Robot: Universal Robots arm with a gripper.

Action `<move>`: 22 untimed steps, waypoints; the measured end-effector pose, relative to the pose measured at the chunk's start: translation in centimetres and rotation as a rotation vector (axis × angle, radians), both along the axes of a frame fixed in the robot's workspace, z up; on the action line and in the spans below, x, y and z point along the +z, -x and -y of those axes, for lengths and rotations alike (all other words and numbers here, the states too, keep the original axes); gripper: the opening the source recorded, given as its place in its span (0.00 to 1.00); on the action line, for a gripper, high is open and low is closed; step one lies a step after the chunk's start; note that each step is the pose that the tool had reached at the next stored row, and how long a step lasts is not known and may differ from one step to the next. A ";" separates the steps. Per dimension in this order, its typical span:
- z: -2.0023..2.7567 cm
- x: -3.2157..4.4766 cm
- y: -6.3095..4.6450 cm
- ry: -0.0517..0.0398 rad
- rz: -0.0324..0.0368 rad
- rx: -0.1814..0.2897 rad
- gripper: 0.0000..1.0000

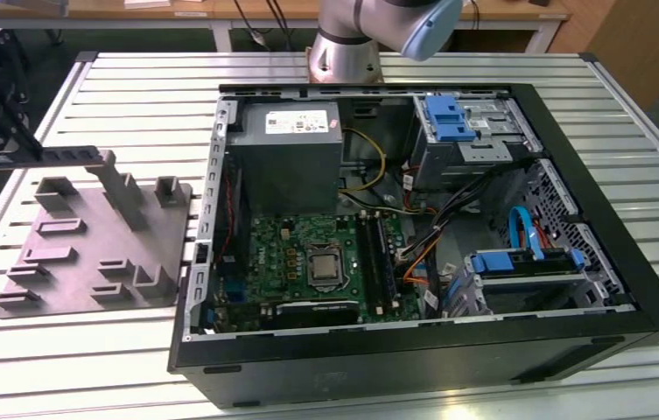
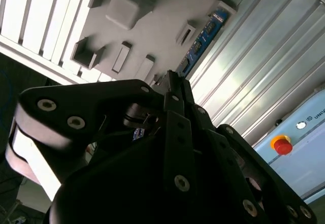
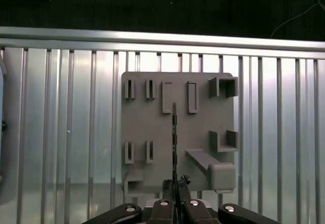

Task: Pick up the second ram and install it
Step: 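Pick up the second ram and move it above second insertion slot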

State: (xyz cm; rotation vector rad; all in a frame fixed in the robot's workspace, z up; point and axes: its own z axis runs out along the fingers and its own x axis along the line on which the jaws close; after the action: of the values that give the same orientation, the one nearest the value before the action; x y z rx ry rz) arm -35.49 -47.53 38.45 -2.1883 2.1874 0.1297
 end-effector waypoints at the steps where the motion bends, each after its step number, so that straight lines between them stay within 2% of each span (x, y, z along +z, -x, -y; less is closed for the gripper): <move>1: 0.00 0.00 -0.3 0.0000 -0.0001 0.000 0.14; 22: 0.00 0.00 -5.1 0.0000 -0.0010 0.000 0.14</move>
State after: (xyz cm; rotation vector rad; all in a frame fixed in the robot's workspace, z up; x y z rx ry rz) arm -30.42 -47.52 38.44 -2.1886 2.1879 0.1308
